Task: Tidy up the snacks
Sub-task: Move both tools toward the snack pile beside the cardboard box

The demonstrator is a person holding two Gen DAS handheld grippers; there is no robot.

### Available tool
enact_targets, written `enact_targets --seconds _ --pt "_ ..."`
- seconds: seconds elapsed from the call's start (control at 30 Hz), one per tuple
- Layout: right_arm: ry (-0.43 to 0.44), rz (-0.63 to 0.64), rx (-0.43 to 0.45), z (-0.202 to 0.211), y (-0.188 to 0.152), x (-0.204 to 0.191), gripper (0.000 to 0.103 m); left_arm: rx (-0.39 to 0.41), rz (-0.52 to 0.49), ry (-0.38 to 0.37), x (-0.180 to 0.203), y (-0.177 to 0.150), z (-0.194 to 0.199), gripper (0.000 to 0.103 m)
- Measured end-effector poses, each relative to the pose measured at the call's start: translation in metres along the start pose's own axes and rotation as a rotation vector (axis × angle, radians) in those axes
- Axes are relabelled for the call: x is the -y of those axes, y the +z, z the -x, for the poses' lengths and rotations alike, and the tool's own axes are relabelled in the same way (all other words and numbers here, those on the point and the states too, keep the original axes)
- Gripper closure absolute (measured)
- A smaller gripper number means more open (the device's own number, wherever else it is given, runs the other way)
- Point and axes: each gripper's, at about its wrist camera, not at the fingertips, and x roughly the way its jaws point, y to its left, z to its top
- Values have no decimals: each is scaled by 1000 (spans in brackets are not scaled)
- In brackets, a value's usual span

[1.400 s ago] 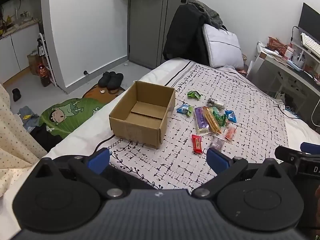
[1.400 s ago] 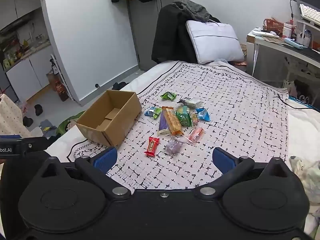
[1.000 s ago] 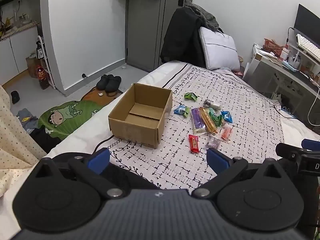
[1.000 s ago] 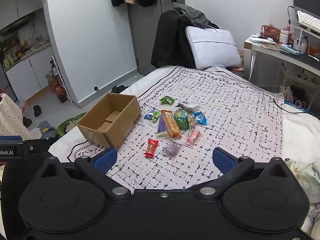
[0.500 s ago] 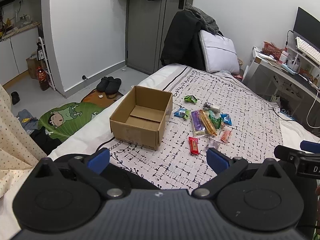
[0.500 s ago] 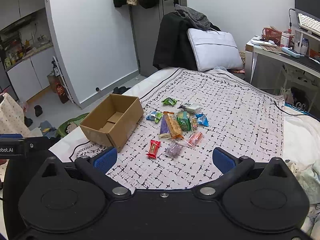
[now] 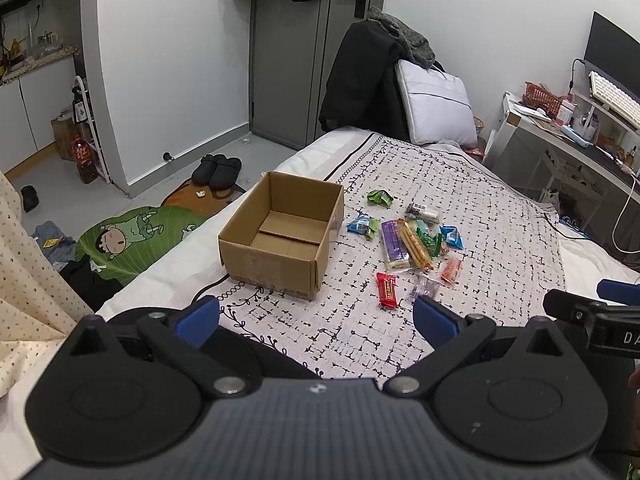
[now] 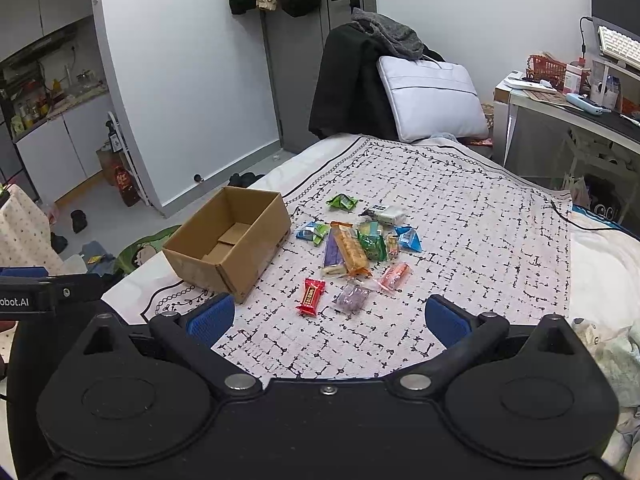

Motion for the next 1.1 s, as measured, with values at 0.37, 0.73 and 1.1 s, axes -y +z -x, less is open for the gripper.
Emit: enact_targets --seconds 0.37,0.73,1.1 --pt "4 0 1 1 -2 -2 0 1 0 -1 0 -1 0 1" --pt "1 -10 5 1 -2 3 0 4 15 -7 -3 -1 3 1" --pt "9 -11 6 1 -2 3 0 11 15 -20 1 2 5 1"
